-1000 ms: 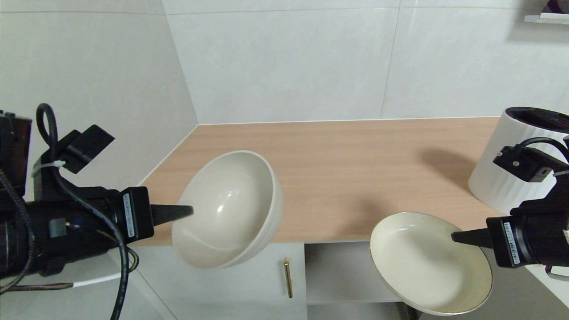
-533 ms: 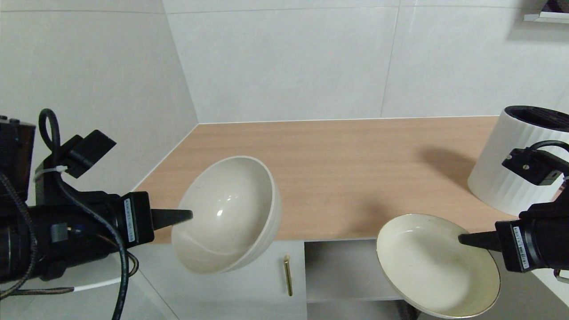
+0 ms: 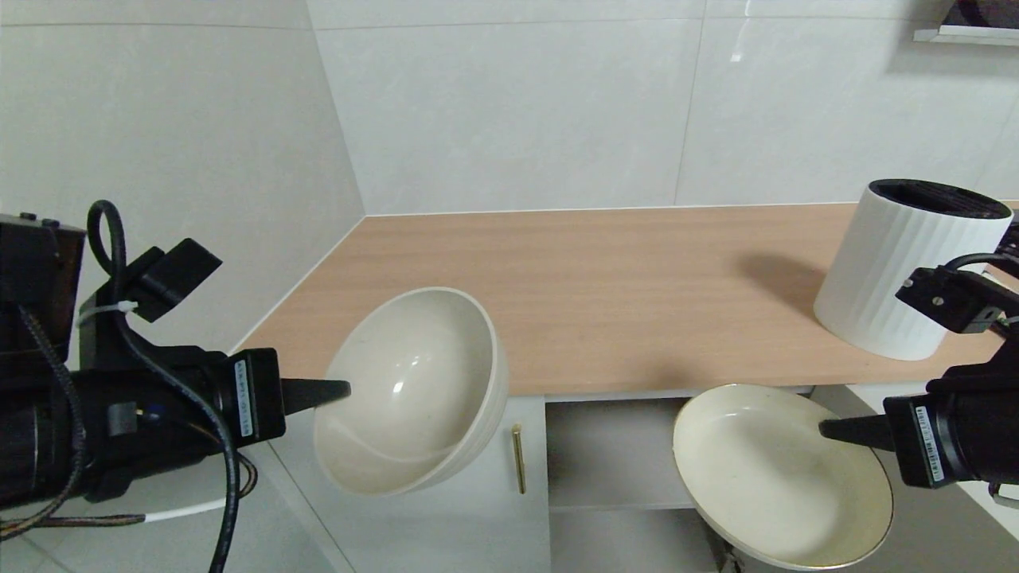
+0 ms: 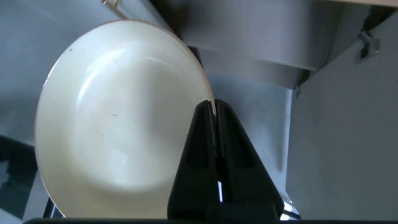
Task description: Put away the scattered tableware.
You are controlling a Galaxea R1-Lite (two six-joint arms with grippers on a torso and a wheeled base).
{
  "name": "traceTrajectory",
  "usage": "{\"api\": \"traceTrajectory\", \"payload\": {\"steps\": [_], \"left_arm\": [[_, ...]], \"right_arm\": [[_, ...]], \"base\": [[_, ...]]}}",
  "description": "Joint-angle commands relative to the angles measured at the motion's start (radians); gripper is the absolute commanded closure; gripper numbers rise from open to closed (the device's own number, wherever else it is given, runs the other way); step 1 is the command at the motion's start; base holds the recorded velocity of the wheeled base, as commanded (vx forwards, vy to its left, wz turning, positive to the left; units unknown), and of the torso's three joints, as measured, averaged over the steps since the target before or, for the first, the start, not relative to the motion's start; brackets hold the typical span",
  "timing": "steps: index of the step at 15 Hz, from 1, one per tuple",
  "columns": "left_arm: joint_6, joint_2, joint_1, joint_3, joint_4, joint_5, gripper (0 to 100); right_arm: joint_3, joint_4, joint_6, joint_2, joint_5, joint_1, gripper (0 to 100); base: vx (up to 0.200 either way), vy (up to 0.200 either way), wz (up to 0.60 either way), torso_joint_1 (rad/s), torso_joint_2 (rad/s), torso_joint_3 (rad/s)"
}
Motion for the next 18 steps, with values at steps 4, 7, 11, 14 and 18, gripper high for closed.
{"api": "traceTrajectory", "payload": {"steps": [4, 7, 11, 14, 18], "left_arm": [[0.000, 0.035, -0.001, -0.001, -0.001, 0.001, 100], [-0.002, 0.049, -0.001, -0.001, -0.001, 0.001, 100], [0.000, 0.049, -0.001, -0.001, -0.001, 0.001, 100], [-0.002, 0.051, -0.001, -0.001, -0.001, 0.001, 100], [0.000, 0.052, -0.001, -0.001, -0.001, 0.001, 100]], "right_arm": [[0.047, -0.072, -0.001, 0.032, -0.001, -0.001, 100], [0.050, -0.077, -0.002, 0.039, -0.002, -0.001, 100], [0.050, -0.077, -0.002, 0.039, -0.002, -0.001, 100], [0.050, -0.077, -0.002, 0.042, -0.002, -0.002, 100], [0.050, -0.077, -0.002, 0.048, -0.002, -0.002, 100]], "base": [[0.000, 0.000, 0.00, 0.000, 0.00, 0.000], [0.000, 0.000, 0.00, -0.020, 0.05, 0.027], [0.000, 0.000, 0.00, -0.161, 0.40, 0.226], [0.000, 0.000, 0.00, -0.191, 0.48, 0.281], [0.000, 0.000, 0.00, -0.175, 0.48, 0.300]]}}
